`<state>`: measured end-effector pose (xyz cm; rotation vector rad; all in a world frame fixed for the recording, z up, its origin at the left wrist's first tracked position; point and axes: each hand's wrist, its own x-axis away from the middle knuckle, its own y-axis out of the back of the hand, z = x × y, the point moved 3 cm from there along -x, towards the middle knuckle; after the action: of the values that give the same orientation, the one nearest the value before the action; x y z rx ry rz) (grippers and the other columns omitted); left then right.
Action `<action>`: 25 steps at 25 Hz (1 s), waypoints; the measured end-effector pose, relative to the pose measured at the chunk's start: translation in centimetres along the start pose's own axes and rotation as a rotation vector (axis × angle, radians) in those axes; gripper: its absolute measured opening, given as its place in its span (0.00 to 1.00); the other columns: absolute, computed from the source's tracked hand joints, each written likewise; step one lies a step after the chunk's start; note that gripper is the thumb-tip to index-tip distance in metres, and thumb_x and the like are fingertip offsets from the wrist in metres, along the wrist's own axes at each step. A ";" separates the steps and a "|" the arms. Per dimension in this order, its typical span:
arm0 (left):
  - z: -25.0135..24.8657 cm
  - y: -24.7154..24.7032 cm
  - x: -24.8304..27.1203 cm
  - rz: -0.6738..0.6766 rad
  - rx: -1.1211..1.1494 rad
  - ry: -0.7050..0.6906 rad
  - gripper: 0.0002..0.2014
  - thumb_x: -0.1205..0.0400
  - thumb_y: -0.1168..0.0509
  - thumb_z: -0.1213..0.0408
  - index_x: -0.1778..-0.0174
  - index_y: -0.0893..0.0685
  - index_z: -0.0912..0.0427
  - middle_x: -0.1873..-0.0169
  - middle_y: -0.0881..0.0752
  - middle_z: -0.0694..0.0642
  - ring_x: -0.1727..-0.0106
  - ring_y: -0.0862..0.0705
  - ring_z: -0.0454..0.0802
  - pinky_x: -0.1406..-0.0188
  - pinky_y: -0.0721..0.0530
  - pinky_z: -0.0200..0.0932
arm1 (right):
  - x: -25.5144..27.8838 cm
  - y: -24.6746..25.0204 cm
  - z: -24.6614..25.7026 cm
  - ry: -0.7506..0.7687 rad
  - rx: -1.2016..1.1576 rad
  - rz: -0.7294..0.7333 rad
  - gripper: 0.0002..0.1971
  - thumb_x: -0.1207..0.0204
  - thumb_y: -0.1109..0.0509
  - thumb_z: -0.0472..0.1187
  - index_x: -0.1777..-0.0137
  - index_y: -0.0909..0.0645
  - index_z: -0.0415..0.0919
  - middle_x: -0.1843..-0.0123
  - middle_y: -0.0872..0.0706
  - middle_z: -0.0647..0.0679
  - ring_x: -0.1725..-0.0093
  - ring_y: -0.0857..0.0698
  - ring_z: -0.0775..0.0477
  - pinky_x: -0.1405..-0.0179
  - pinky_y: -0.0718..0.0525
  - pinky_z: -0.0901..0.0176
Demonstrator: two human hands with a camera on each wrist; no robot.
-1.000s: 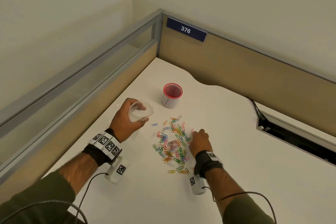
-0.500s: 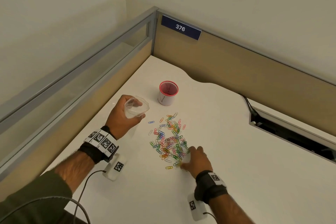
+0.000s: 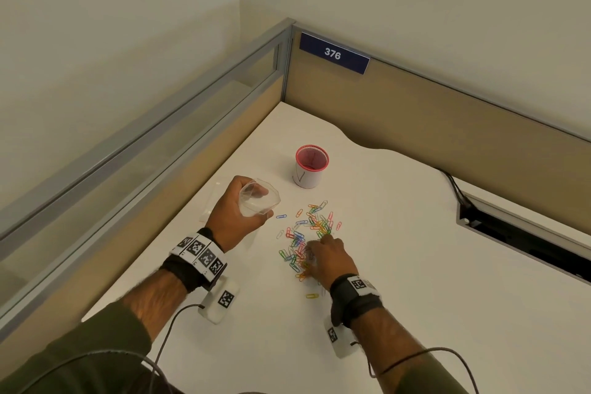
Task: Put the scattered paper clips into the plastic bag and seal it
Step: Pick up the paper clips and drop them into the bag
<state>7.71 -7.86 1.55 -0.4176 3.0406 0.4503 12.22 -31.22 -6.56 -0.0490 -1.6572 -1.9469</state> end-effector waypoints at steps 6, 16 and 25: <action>-0.2 -0.4 0.1 0.022 -0.018 0.007 0.24 0.27 0.19 0.68 0.39 0.22 0.56 0.43 0.14 0.52 0.37 0.15 0.48 0.39 0.21 0.32 | -0.6 0.0 -0.2 0.053 0.094 -0.083 0.08 0.21 0.37 0.36 0.44 0.21 0.39 0.41 0.20 0.39 0.43 0.19 0.37 0.44 0.16 0.48; 0.0 -1.8 -0.4 0.032 -0.018 0.010 0.24 0.27 0.19 0.67 0.40 0.22 0.56 0.45 0.14 0.50 0.38 0.16 0.45 0.40 0.23 0.30 | 2.1 8.6 -1.8 -0.058 -0.638 -0.354 0.02 0.29 0.24 0.33 0.58 0.11 0.39 0.59 0.09 0.45 0.59 0.11 0.44 0.52 0.11 0.53; -1.2 -4.3 -0.8 0.114 -0.059 -0.019 0.25 0.26 0.20 0.66 0.37 0.24 0.54 0.46 0.16 0.45 0.42 0.15 0.43 0.47 0.20 0.29 | 4.7 16.9 8.0 0.251 -0.695 -0.347 0.05 0.26 0.25 0.35 0.51 0.12 0.40 0.58 0.10 0.49 0.60 0.11 0.51 0.54 0.13 0.67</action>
<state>9.68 -11.96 1.55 -0.2415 3.0501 0.5478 13.17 -26.83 12.20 0.2204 -0.8088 -2.5842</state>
